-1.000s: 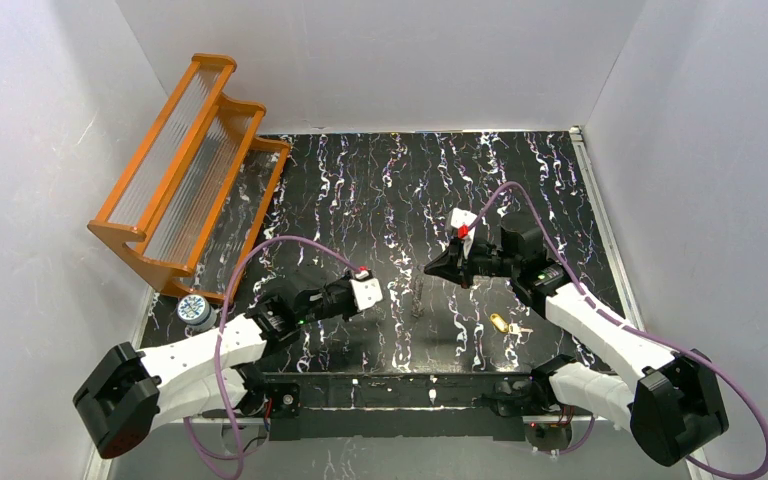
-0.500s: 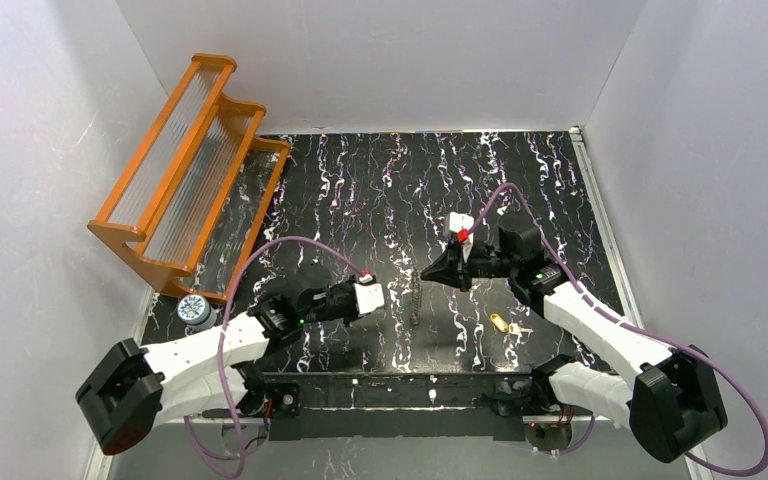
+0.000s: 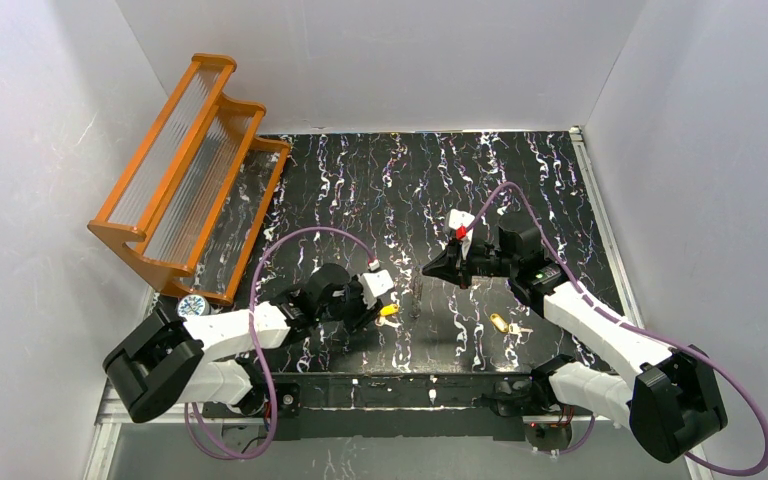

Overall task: Put the keys on the keyring
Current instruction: Place the key at the center of the board, then pick up the key from the center of the board.

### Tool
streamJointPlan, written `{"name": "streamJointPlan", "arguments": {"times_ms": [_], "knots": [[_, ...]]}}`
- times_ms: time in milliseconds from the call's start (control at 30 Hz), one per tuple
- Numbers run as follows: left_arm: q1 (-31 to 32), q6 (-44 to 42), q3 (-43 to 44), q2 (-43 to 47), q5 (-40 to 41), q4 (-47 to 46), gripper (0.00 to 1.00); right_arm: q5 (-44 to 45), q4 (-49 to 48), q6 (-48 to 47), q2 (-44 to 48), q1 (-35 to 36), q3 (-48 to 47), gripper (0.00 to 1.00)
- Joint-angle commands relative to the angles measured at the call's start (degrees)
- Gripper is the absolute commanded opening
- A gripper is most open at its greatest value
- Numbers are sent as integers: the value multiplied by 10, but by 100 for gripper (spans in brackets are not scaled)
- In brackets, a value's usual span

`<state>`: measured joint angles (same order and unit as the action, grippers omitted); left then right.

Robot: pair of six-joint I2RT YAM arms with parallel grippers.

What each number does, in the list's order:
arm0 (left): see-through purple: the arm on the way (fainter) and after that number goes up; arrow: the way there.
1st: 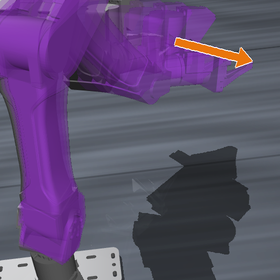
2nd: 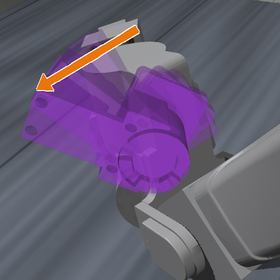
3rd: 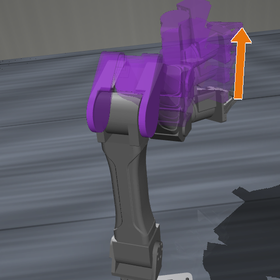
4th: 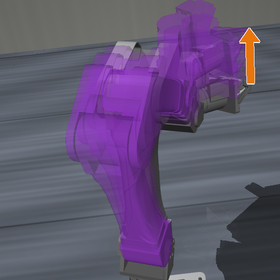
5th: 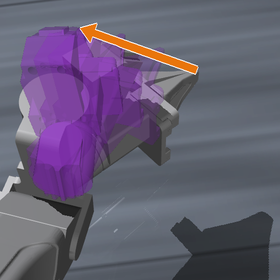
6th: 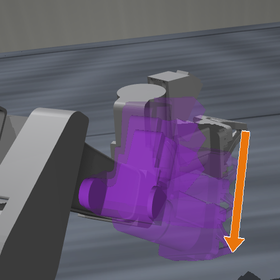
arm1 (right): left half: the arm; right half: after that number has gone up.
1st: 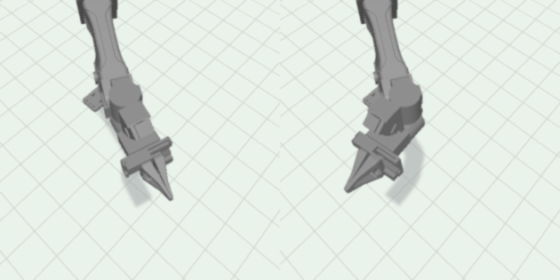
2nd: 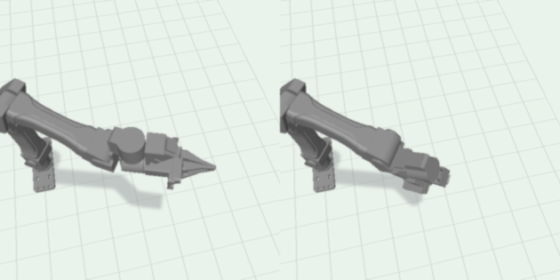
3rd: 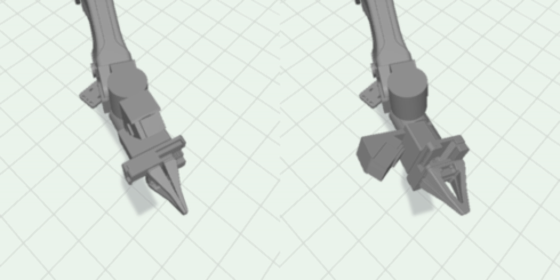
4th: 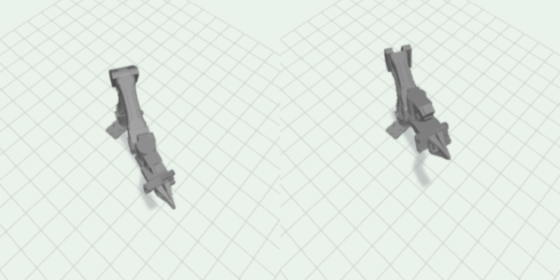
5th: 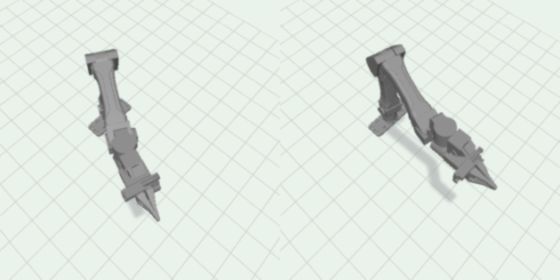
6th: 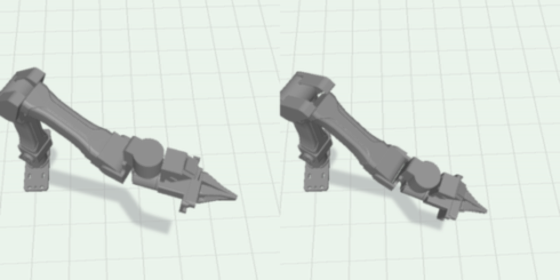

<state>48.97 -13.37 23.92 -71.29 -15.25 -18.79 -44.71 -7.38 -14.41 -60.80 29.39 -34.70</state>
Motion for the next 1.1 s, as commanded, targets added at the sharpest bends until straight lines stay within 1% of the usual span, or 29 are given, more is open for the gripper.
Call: {"name": "streamJointPlan", "arguments": {"times_ms": [0,133,267,400,467,600,700,833,1067], "knots": [[3,43,26,9,72,4,36,6,-15,2,11,2,2,1],[2,73,34,5,97,12,43,7,-15,2,11,2,3,1],[2,127,45,-17,112,24,45,7,-15,3,11,2,3,1],[3,233,46,-23,143,33,45,7,-15,3,11,2,4,1],[2,286,41,-19,174,34,46,7,-15,4,11,2,4,1],[3,382,39,-6,210,65,46,8,-15,4,11,2,3,1],[2,442,25,-3,203,54,46,7,-16,5,12,2,3,1],[2,500,0,-5,192,22,42,6,-15,5,11,2,2,1],[2,537,-25,8,213,14,38,4,-16,5,10,2,1,1]]}}
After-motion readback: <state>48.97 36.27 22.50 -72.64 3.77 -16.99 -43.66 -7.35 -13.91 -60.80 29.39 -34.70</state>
